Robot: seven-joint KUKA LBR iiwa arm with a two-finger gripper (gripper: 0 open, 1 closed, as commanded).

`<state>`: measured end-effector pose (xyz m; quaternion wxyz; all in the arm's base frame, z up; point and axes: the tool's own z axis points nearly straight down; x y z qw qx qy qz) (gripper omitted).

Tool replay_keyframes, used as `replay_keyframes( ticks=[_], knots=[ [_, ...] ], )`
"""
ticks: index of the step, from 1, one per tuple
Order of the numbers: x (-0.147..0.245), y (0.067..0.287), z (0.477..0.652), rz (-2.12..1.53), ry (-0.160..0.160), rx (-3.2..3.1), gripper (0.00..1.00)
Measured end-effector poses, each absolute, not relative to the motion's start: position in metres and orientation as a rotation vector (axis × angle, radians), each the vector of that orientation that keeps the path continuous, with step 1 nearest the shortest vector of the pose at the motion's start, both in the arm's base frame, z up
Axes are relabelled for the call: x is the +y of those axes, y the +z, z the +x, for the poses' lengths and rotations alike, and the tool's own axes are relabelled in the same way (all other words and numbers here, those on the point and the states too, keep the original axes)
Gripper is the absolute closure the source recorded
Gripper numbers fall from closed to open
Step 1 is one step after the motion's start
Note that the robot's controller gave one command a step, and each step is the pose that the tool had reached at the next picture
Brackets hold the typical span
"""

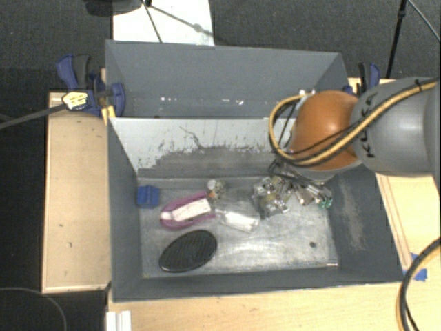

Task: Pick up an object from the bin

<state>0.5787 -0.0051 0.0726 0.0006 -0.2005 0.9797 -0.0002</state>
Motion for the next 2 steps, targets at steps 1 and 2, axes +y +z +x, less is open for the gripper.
replay_keyframes(
  ticks=[1, 2],
  knots=[
    [-0.011, 0.259, 0.57, -1.007, -0.005, 2.964, 1.0],
    [0.003, 0.157, 0.564, -1.543, 0.004, 2.738, 1.0]
  ],
)
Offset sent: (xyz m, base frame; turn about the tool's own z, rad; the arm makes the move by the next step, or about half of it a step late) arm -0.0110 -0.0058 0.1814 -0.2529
